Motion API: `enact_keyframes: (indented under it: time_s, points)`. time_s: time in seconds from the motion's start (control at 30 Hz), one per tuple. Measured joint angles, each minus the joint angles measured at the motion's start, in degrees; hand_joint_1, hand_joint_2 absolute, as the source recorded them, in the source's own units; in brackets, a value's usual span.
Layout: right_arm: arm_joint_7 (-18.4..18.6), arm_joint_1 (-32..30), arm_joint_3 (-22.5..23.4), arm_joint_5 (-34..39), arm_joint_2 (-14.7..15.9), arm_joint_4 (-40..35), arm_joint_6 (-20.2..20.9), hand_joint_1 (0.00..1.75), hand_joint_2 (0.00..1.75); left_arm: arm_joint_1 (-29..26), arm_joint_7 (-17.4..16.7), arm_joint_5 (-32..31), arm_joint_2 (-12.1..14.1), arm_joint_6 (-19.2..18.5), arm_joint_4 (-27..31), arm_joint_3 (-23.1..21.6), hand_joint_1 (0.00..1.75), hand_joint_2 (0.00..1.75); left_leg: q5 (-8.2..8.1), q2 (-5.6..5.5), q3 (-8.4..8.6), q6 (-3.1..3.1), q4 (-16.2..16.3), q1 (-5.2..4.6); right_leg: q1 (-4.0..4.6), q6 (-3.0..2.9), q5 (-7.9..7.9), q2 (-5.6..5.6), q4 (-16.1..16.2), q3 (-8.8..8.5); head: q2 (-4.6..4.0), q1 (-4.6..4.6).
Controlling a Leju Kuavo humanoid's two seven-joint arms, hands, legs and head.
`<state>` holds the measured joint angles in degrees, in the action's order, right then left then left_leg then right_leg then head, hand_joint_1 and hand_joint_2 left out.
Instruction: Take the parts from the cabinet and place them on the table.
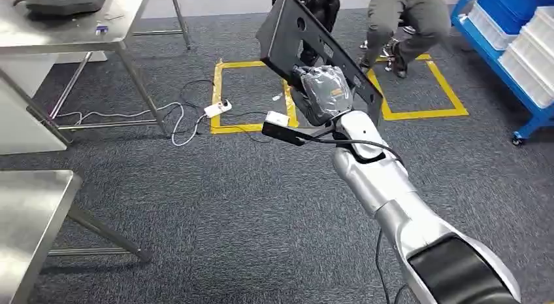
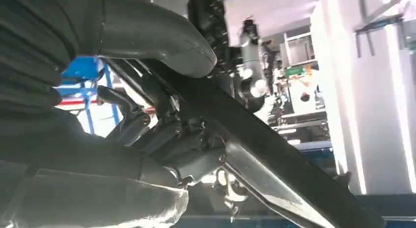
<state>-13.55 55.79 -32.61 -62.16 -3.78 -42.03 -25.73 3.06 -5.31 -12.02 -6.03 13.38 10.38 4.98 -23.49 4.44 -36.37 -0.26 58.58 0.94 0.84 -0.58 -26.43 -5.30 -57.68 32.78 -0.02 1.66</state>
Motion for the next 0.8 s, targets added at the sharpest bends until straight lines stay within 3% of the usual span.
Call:
enact_keyframes:
  time_s: [0.07, 0.13, 0.17, 0.2, 0.27, 0.3, 0.33, 0.37, 0.43, 0.47, 0.5, 0.6, 0.63, 0.67, 0.7, 0.73, 0.8]
  points:
    - [0.0, 0.0, 0.1, 0.0, 0.0, 0.0, 0.0, 1.75, 1.75, 0.0, 0.0, 0.0, 0.0, 0.0, 0.0, 0.0, 0.0, 1.75, 0.06, -1.43, -0.39, 0.64, 0.0, -0.36, -0.22, 0.34, -0.08, -1.14, 0.1, -0.21, 0.0, -0.28]
    - [0.0, 0.0, 0.1, -0.1, -0.2, -0.1, 0.0, 1.75, 1.75, -0.1, 0.0, 0.0, 0.0, 0.0, 0.0, 0.0, 0.0, 1.75, 0.59, -2.87, -0.16, 1.64, -0.7, -0.32, -0.07, 1.21, -0.41, -1.91, 0.1, -0.55, 0.0, -0.35]
    - [0.0, 0.0, 0.1, -0.2, -0.1, -0.2, 0.0, 1.75, 1.75, -0.1, 0.0, 0.0, -0.1, 0.0, 0.0, 0.0, 0.0, 1.75, 0.81, -3.37, 0.2, 1.94, -1.1, -0.15, -0.52, 1.36, -1.11, 0.91, -0.9, 0.27, 0.0, -0.46]
    - [0.0, 0.1, 0.2, -0.3, 0.0, -0.2, 0.0, 1.75, 1.75, -0.1, -0.1, 0.0, -0.1, 0.0, 0.0, 0.0, 0.0, 1.75, 1.0, -3.83, 0.19, 2.39, -1.2, -0.11, -0.85, 1.06, -2.63, 3.4, -3.8, 1.42, 0.0, -0.28]
    - [0.0, -0.3, 0.3, -0.3, 0.4, -0.2, -0.1, 1.75, 1.75, 0.1, -0.1, -0.1, -0.1, 0.0, 0.0, 0.0, 0.0, 1.75, 1.05, -5.28, 0.1, 2.6, -1.2, -0.12, -1.19, 0.64, -6.07, 4.76, -12.7, 5.61, 0.0, -0.48]
    - [0.0, -0.6, 0.3, -0.5, 0.7, -0.1, 0.0, 1.75, 1.75, 0.1, -0.1, -0.2, -0.2, 0.0, 0.0, 0.0, 0.0, 1.75, 1.05, -6.26, 0.08, 2.6, -1.2, -0.12, -1.28, 0.76, -7.29, 4.91, -17.0, 7.88, 0.0, -0.55]
    - [0.1, -0.9, 0.3, -0.5, 0.8, -0.1, 0.0, 1.75, 1.75, 0.0, -0.2, -0.2, -0.2, 0.0, 0.0, 0.0, 0.0, 1.75, 1.06, -7.23, 0.08, 2.6, -1.2, -0.12, -1.39, 1.13, -7.36, 5.04, -18.8, 9.0, 0.0, -0.57]
    - [0.2, -1.1, 0.3, -0.5, 1.0, -0.1, 0.0, 1.75, 1.75, -0.1, -0.2, -0.2, -0.2, 0.0, 0.0, 0.0, 0.0, 1.75, 1.07, -8.14, 0.09, 2.57, -1.1, -0.12, -1.46, 1.68, -6.38, 5.13, -17.4, 8.67, 0.0, -0.57]
    - [0.5, -0.8, 0.3, -0.5, 1.0, -0.1, 0.0, 1.75, 1.75, -0.2, -0.4, -0.2, -0.2, 0.0, 0.0, 0.0, 0.0, 1.75, 1.07, -9.73, 0.1, 2.44, -0.9, -0.02, -1.88, 2.98, -2.14, 5.8, -7.9, 4.41, 0.0, -0.52]
    - [0.7, -0.6, 0.4, -0.6, 1.0, -0.1, 0.0, 1.75, 1.75, -0.2, -0.4, -0.2, -0.3, 0.1, 0.0, 0.0, 0.0, 1.75, 1.0, -10.4, -0.01, 2.17, -0.7, 0.06, -2.39, 3.5, -0.16, 7.85, -2.7, 1.94, 0.0, -0.59]
    - [0.8, -0.4, 0.7, -0.6, 1.0, 0.1, 0.1, 1.75, 1.75, -0.2, -0.4, -0.2, -0.3, 0.2, 0.0, 0.0, 0.0, 1.75, 0.87, -10.96, -0.29, 1.67, -0.3, -0.33, -2.32, 3.16, -0.15, 9.11, -1.1, 1.3, 0.0, -0.66]
    - [1.2, 0.2, 0.8, -1.0, 0.4, 0.6, 0.2, 1.75, 1.75, -0.4, -0.4, -0.3, -0.4, 0.2, 0.0, 0.0, 0.0, 1.75, 1.34, -12.3, -0.67, 0.61, -0.8, 0.14, -1.65, 1.83, 0.28, 7.5, -1.0, 0.97, 0.0, -0.52]
    - [1.4, 0.5, 0.9, -1.0, 0.0, 0.9, 0.2, 1.75, 1.75, -0.6, -0.4, -0.4, -0.3, 0.2, -0.1, 0.0, 0.0, 1.75, 1.43, -12.87, -0.93, 0.11, -0.9, 0.21, -1.91, 1.31, 0.57, 6.86, -0.7, 0.83, 0.0, -0.5]
    - [1.7, 1.0, 1.2, -1.1, -0.3, 1.4, 0.2, 1.75, 1.75, -0.6, -0.4, -0.5, -0.3, 0.1, -0.1, 0.0, 0.0, 1.75, 0.92, -11.45, -1.15, 0.1, -0.2, 0.34, -2.37, 0.8, 0.89, 6.31, -0.4, 0.78, 0.0, -0.44]
    - [1.8, 1.6, 1.6, -1.1, -0.6, 2.0, 0.1, 1.75, 1.75, -0.6, -0.3, -0.6, -0.3, -0.2, -0.1, 0.0, 0.0, 1.75, -0.7, -8.18, -2.17, 0.0, 2.0, -0.1, -2.15, 0.22, 0.85, 5.89, -0.4, 0.74, 0.0, 0.09]
    - [1.8, 2.3, 2.1, -1.1, -0.5, 3.0, 0.1, 1.75, 1.75, -0.5, -0.2, -0.7, -0.3, -0.4, -0.1, 0.0, 0.0, 1.75, -3.47, -5.99, -4.54, -0.24, 7.0, -0.02, -1.88, -0.21, 0.75, 5.06, -0.4, 0.74, 0.0, 0.41]
    - [1.8, 3.0, 2.8, -1.2, -0.4, 4.7, 0.2, 1.75, 1.75, -0.4, -0.2, -1.1, -0.1, -0.5, -0.1, 0.0, 0.0, 1.75, -7.18, -4.76, -8.94, -0.42, 16.0, 0.14, -1.32, -0.42, 0.61, 3.46, -0.4, 0.77, 0.0, 0.37]
